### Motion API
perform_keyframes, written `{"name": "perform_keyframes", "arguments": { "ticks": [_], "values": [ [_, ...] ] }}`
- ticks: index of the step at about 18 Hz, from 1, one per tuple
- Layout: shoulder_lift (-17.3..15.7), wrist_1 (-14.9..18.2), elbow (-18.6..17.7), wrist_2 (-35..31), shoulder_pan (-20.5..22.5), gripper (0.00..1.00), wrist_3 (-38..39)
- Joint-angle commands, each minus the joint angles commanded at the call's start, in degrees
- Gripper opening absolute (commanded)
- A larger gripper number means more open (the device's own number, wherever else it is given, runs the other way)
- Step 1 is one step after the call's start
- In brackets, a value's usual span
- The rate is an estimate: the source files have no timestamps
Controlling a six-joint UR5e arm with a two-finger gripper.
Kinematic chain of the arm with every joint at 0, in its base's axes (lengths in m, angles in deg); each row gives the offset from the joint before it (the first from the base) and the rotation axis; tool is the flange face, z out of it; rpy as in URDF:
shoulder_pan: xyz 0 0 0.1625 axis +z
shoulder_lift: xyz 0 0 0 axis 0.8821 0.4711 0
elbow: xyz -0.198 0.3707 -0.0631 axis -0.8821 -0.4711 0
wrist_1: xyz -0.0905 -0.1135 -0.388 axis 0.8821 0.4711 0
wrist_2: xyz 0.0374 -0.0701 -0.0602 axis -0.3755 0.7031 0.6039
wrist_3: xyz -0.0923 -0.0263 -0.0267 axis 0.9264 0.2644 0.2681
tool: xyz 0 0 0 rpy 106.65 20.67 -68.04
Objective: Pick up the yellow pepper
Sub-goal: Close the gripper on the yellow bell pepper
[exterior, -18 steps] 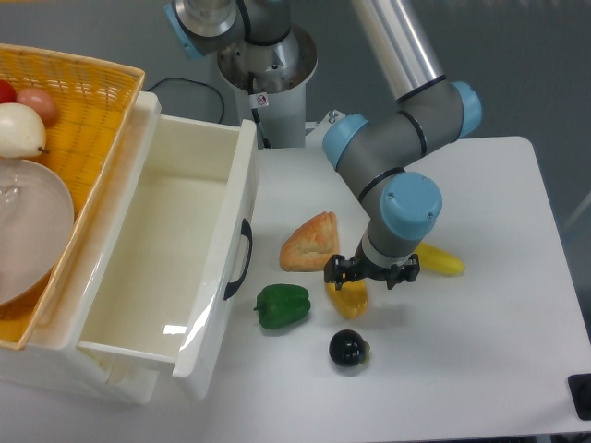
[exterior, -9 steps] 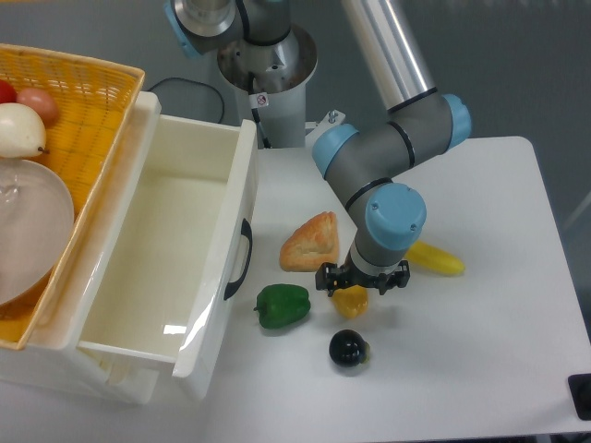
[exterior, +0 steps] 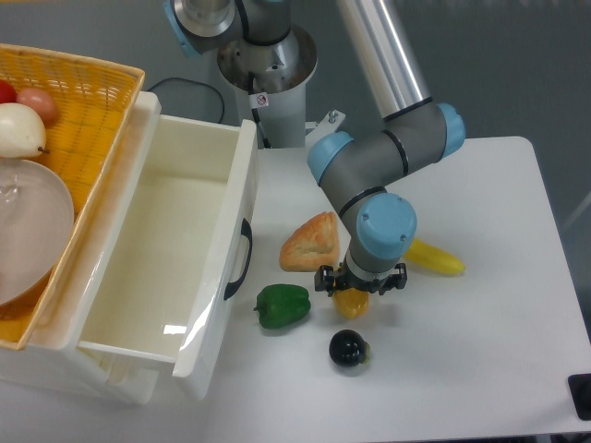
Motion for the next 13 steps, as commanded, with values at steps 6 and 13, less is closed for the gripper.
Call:
{"name": "perform_keyframes", "arguments": {
  "ticks": [6,13],
  "values": [
    [-0.17,0.00,0.17,-0.18,-0.09,0.43,-0.09],
    [-2.10,0.88,3.08,-0.26,-0.18,0.33,-4.38]
  ]
}}
